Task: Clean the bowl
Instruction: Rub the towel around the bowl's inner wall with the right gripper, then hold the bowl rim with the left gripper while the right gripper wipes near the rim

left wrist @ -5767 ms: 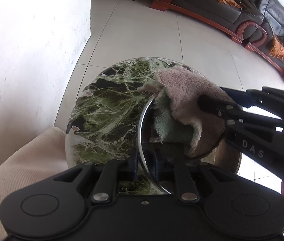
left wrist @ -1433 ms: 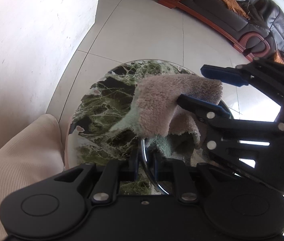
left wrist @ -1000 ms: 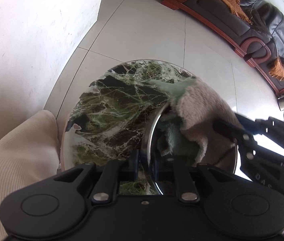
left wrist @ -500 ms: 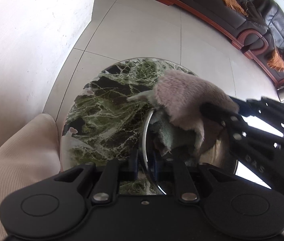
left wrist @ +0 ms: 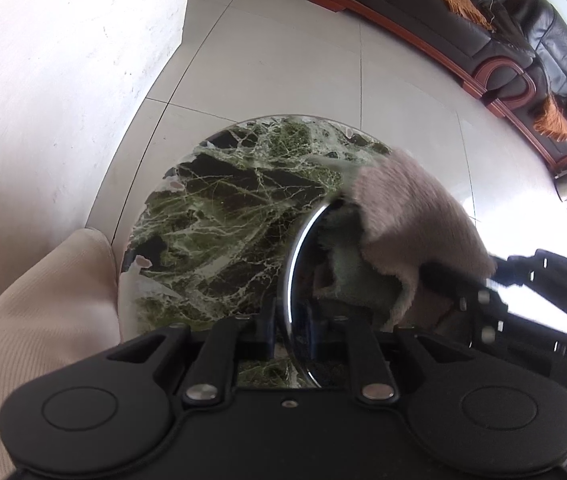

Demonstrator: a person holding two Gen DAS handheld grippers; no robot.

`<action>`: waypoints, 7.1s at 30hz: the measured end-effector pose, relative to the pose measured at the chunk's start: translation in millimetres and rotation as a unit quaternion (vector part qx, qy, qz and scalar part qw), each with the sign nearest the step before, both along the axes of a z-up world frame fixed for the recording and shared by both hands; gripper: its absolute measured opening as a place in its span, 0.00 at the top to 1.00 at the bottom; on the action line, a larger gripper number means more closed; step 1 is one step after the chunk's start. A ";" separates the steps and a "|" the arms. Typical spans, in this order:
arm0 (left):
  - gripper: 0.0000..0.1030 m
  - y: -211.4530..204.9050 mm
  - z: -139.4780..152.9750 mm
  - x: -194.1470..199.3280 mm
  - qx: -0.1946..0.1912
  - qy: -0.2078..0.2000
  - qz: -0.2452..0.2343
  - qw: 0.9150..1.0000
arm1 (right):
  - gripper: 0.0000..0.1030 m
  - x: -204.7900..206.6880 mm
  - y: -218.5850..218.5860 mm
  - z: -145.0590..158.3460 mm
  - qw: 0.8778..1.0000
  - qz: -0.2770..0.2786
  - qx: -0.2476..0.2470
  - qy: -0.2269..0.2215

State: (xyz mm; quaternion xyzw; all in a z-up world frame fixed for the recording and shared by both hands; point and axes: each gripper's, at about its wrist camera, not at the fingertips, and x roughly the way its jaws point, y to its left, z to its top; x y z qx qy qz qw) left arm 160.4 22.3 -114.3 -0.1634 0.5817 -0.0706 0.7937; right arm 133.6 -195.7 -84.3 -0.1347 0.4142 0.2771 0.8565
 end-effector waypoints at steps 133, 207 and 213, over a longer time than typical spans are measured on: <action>0.90 -9.0 11.1 -7.7 0.063 -0.032 -0.039 0.997 | 0.84 3.3 -7.7 -1.5 0.996 0.091 0.011 -0.001; 0.86 -29.6 10.9 -3.9 0.097 -0.039 -0.090 0.990 | 0.80 0.9 -12.6 7.4 0.999 0.011 0.037 0.005; 0.86 -29.7 10.8 -4.4 0.099 -0.040 -0.086 0.991 | 0.80 0.1 -18.0 -2.9 0.998 -0.009 0.050 0.024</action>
